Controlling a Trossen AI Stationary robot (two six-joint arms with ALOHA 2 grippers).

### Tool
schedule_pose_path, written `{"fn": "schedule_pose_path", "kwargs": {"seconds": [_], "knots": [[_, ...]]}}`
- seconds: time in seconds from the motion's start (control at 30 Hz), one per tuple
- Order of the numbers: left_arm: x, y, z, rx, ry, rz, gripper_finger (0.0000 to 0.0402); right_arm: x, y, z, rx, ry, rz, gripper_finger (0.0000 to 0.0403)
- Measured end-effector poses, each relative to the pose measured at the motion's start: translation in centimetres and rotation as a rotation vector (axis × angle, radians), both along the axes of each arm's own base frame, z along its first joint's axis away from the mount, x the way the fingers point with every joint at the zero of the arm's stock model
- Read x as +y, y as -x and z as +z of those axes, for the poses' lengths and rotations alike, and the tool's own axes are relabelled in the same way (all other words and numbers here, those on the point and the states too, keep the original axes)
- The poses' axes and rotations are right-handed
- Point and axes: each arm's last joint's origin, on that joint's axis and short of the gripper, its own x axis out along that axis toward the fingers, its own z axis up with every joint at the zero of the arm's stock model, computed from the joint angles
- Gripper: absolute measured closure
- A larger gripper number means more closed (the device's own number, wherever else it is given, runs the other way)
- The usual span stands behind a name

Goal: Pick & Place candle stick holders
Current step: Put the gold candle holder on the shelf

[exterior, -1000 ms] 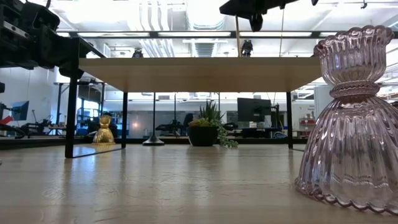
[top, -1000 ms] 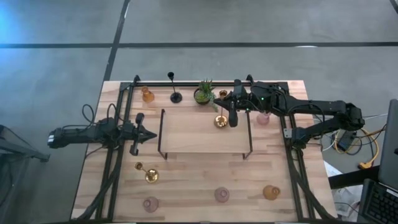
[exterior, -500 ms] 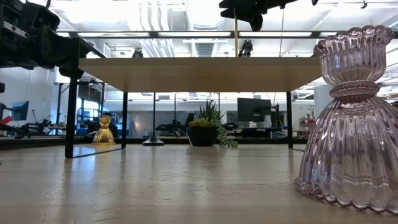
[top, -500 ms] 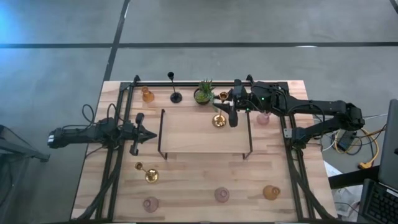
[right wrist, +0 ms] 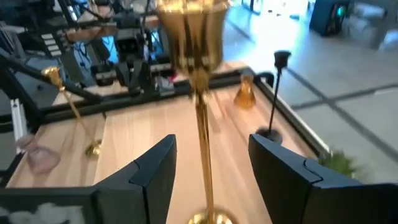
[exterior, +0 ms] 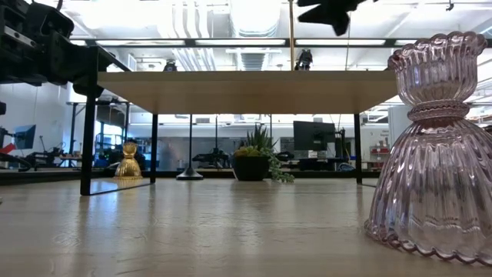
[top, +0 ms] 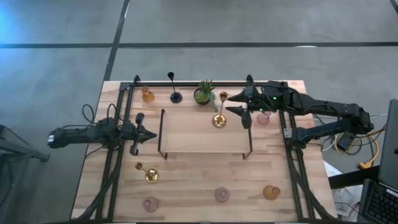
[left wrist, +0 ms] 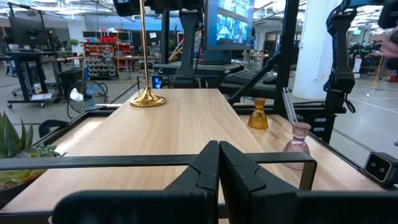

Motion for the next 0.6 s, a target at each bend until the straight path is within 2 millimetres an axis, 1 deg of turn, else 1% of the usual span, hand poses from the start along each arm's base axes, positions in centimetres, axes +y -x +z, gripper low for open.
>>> {"fn": "schedule_pose_path", "kwargs": {"seconds": [0.1,0.33,0.43,0.6], "knots": [[0.0,0.0,0.0,0.000,0.000,0.000,0.0387,0.3,1.4,0.2,0.030,-0.038,0.006,0.0212],[0.0,0.0,0.0,0.000,0.000,0.000,0.0387,1.2,4.1,0.2,0.104,-0.142,0.096,0.0229],[0.0,0.0,0.0,0.000,0.000,0.000,0.0387,1.7,4.9,0.2,0.122,-0.155,0.128,0.0241],[0.0,0.0,0.0,0.000,0.000,0.000,0.0387,2.4,5.5,-0.3,0.149,-0.160,0.165,0.0270]]}}
